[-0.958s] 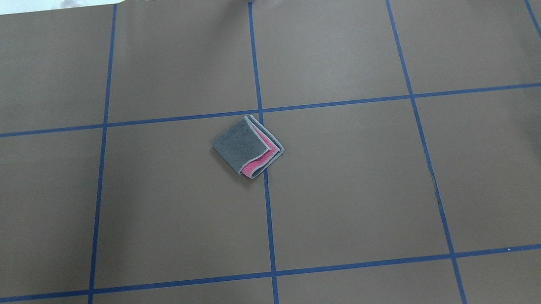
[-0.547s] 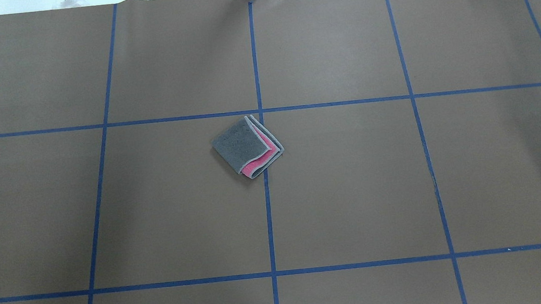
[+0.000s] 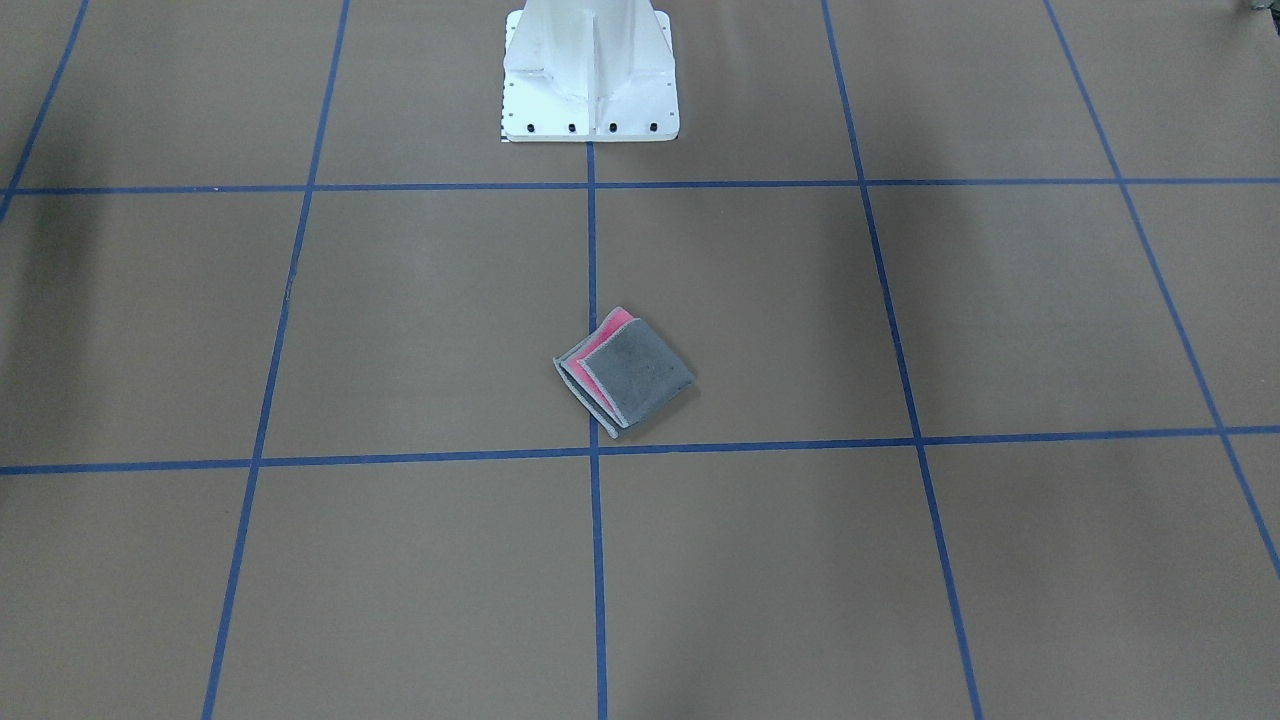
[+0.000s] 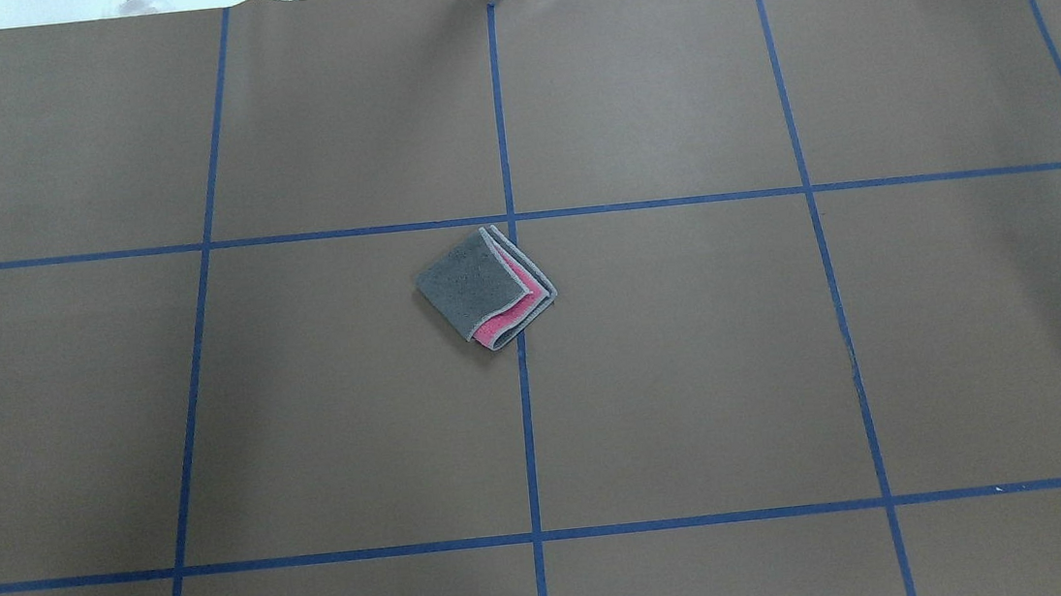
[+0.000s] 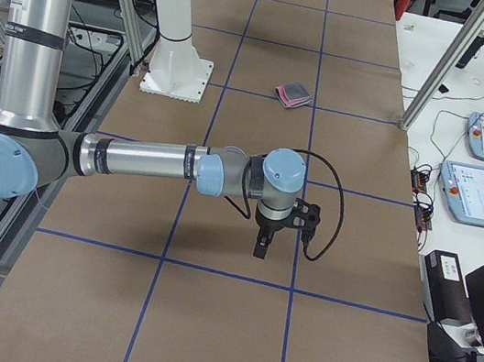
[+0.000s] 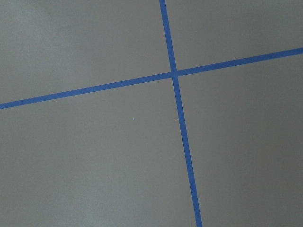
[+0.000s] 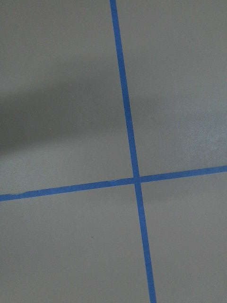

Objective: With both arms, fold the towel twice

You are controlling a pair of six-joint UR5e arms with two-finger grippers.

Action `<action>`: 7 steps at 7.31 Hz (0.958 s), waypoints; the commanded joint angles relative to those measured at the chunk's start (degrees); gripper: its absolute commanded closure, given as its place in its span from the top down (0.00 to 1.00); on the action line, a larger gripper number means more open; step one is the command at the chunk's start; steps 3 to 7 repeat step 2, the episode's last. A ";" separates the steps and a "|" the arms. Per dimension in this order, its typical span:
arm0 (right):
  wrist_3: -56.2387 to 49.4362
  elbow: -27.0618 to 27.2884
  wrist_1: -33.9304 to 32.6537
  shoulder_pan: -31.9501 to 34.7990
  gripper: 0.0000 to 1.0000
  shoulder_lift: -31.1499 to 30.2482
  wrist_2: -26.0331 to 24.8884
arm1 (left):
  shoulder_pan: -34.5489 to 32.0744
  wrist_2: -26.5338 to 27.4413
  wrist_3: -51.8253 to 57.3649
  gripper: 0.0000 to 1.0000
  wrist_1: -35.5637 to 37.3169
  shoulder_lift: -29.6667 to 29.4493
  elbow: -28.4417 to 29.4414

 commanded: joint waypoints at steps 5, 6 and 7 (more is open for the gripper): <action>0.00 -0.07 -0.01 0.00 1.00 0.06 0.12 | 0.00 0.00 0.21 1.00 -0.14 0.00 0.30; 0.00 -0.07 -0.01 0.00 1.00 0.06 0.12 | 0.00 0.00 0.21 1.00 -0.14 0.00 0.30; 0.00 -0.07 -0.01 0.00 1.00 0.06 0.12 | 0.00 0.00 0.21 1.00 -0.14 0.00 0.30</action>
